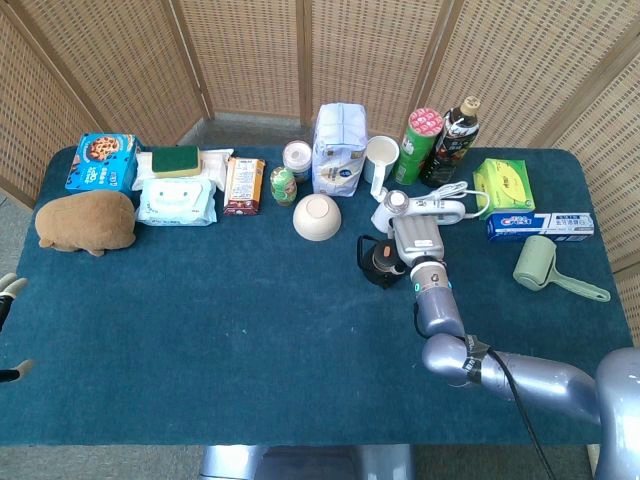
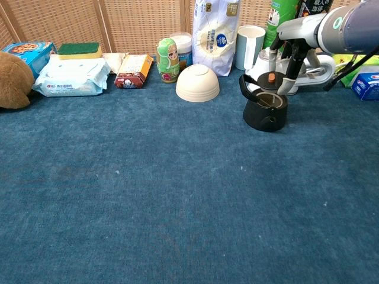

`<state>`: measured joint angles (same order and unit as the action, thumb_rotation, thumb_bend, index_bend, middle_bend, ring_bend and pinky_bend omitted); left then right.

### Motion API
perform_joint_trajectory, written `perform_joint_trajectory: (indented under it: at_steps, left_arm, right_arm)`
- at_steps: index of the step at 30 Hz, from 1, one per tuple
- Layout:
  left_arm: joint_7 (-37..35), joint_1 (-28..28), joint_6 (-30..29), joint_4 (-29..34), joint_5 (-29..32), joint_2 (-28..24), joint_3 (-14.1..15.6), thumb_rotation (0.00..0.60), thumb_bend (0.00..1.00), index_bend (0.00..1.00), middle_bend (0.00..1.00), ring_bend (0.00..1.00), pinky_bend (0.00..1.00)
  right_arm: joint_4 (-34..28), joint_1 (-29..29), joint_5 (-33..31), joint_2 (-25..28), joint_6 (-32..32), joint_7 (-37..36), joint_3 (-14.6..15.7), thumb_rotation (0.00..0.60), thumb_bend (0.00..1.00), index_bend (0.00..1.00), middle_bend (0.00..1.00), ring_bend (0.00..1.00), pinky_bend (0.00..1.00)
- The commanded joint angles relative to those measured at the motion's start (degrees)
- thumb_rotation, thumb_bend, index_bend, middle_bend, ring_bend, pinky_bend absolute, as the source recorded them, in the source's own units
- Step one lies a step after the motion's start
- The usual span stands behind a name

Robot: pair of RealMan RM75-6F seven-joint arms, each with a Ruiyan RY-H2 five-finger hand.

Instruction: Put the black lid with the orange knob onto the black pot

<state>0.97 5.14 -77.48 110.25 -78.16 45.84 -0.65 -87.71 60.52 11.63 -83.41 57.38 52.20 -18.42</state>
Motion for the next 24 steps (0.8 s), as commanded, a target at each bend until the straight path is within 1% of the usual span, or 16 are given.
perform_joint_trajectory:
  at_steps: [1,9,16,24]
  left_arm:
    - [0.01,0.06,0.13,0.03,0.21,0.01,-0.05,0.6,0.16,0.0,0.0,0.0,0.11]
    - [-0.01,0.23,0.46,-0.02,0.86,-0.05,-0.23,0.6,0.16,0.0,0.0,0.0,0.11]
    - [-0.21,0.4,0.82,-0.05,1.32,-0.15,-0.37,0.6,0.16,0.0,0.0,0.0,0.11]
    - [-0.44,0.31,0.67,-0.04,1.35,-0.24,-0.4,0.6,0.16,0.0,0.0,0.0,0.11]
  right_arm:
    - [0.89,0.57,-0.3,-0.59,-0.46,-0.52,0.43,0.6,0.21,0.44,0.62,0.66,0.71]
    - [3.49,1.68,-1.03,-1.84,-1.5,-1.17,1.63,0.6,0.21,0.44,0.62,0.66,0.71]
    - [5.17,2.21,-1.48,-2.44,-2.33,-2.28,1.91,0.6,0.21,0.44,0.62,0.66,0.71]
    - [5.88,2.68,-1.66,-2.77,-2.56,-2.88,2.57,0.6,0.21,0.44,0.62,0.66,0.71]
